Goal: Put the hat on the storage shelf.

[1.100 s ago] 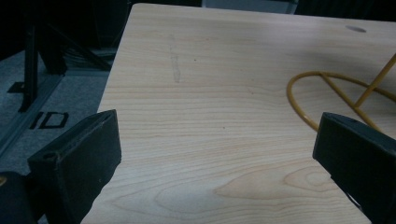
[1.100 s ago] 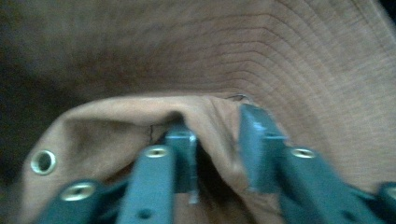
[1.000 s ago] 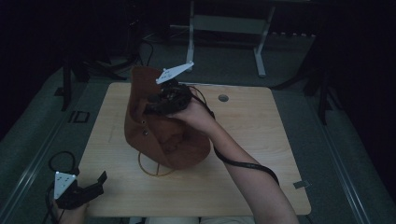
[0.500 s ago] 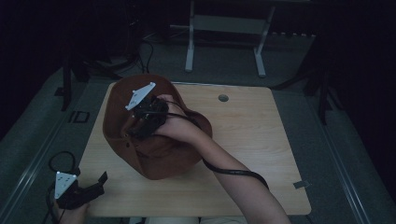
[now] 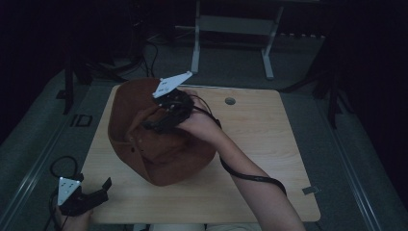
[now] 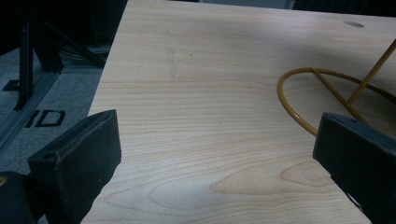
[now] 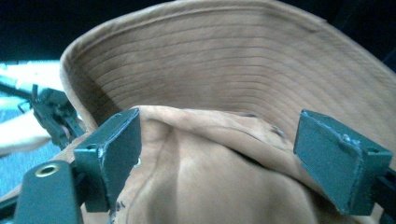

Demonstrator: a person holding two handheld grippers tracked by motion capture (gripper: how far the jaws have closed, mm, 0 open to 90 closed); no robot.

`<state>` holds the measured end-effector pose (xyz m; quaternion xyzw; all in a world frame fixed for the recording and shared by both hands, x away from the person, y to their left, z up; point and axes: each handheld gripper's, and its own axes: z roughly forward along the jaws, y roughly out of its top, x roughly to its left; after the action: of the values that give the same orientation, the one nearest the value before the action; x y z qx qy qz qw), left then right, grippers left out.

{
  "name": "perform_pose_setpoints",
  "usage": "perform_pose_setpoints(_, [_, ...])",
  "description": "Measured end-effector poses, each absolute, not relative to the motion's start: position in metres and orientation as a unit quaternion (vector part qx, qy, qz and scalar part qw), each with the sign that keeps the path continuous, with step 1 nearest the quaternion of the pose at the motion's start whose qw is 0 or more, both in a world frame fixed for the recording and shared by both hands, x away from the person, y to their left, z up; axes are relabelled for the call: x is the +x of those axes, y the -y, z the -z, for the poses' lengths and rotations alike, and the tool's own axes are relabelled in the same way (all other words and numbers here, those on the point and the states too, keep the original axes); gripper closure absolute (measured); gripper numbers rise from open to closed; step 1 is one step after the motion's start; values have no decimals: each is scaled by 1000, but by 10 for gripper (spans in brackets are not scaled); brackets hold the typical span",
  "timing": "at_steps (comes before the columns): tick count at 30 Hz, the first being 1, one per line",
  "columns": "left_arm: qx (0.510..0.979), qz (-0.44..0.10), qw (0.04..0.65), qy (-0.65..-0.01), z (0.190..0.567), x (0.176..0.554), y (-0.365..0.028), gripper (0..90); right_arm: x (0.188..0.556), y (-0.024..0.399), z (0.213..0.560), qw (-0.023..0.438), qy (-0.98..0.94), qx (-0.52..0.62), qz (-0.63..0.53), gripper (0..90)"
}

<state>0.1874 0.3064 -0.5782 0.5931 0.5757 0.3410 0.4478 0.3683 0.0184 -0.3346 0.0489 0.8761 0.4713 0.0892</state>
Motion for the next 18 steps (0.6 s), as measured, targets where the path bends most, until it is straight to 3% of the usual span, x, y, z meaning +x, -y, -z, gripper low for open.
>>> perform_pose_setpoints(18, [613,-340,442,-560,579,189,-296,17,373,88,354,100,-849,121,-504,152])
